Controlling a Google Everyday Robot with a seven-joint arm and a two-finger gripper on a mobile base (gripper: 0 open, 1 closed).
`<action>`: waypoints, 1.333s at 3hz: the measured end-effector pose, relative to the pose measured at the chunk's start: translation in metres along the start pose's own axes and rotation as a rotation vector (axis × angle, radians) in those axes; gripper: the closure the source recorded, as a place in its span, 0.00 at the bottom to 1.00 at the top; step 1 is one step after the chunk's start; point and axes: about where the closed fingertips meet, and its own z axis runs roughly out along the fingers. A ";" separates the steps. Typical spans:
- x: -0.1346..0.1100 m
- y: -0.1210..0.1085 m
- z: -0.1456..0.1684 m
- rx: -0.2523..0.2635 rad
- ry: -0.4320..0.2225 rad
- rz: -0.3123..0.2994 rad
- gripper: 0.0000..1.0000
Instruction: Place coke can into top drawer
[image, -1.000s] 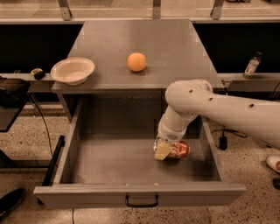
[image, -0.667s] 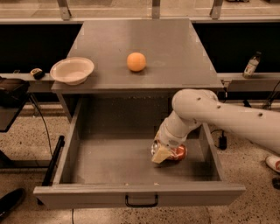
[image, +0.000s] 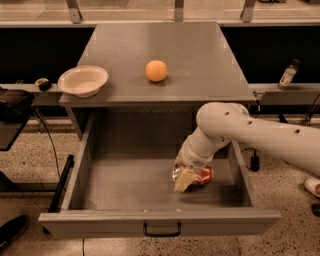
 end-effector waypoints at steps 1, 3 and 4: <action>-0.002 0.001 -0.005 0.002 0.006 -0.019 0.00; 0.013 -0.001 -0.118 0.084 0.124 -0.163 0.00; 0.012 -0.001 -0.120 0.084 0.126 -0.174 0.00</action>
Offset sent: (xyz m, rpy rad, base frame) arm -0.0021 -0.0419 0.1154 -0.2293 -0.1381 0.1899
